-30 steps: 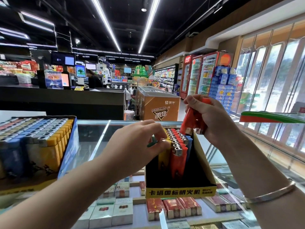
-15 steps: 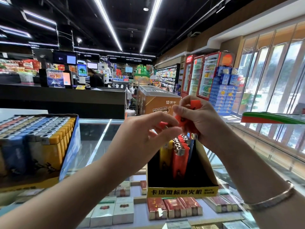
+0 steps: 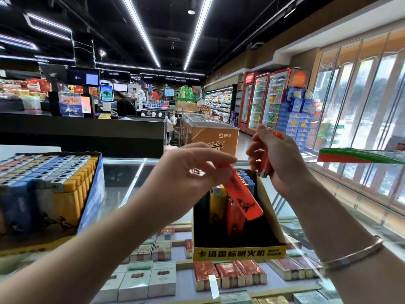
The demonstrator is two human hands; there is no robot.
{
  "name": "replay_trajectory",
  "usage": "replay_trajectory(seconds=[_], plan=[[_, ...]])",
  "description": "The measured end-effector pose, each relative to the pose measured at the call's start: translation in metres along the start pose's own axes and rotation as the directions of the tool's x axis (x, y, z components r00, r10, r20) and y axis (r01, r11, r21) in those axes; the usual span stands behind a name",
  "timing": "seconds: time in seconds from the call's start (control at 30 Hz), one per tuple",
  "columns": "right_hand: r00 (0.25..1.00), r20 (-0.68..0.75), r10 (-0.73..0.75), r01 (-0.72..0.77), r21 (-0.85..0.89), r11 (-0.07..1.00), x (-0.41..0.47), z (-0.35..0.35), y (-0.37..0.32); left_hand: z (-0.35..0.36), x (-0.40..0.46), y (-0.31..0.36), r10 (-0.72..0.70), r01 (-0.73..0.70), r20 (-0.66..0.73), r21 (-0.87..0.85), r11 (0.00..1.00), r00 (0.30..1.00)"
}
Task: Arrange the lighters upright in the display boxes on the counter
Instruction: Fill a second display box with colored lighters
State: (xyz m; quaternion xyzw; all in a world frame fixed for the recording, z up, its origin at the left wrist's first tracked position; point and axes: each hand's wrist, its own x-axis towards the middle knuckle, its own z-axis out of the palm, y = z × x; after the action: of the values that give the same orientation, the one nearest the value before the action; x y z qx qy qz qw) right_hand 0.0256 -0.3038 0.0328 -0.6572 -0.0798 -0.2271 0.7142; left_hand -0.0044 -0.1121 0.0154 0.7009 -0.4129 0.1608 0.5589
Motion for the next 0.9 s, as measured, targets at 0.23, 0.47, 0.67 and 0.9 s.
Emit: replay_trajectory(seconds=[0.23,0.47,0.67,0.9], plan=[[1.0,-0.004,-0.008,0.008,-0.034,0.999,-0.002,0.002,-0.001,0.015,-0.009,-0.002,0.116,-0.15,0.112,0.381,0.912,0.987],[1.0,-0.014,-0.009,0.009,-0.039,0.999,-0.003,0.005,-0.001,0.02,-0.009,0.002,0.281,-0.358,0.223,0.526,0.771,0.933],[1.0,-0.013,-0.005,0.004,-0.051,0.999,-0.004,0.005,-0.002,0.02,-0.008,0.004,0.259,-0.358,0.254,0.536,0.764,0.932],[1.0,-0.027,0.002,-0.004,-0.044,0.999,-0.006,0.007,-0.002,0.026,-0.009,0.001,0.168,-0.307,0.278,0.598,0.741,0.946]])
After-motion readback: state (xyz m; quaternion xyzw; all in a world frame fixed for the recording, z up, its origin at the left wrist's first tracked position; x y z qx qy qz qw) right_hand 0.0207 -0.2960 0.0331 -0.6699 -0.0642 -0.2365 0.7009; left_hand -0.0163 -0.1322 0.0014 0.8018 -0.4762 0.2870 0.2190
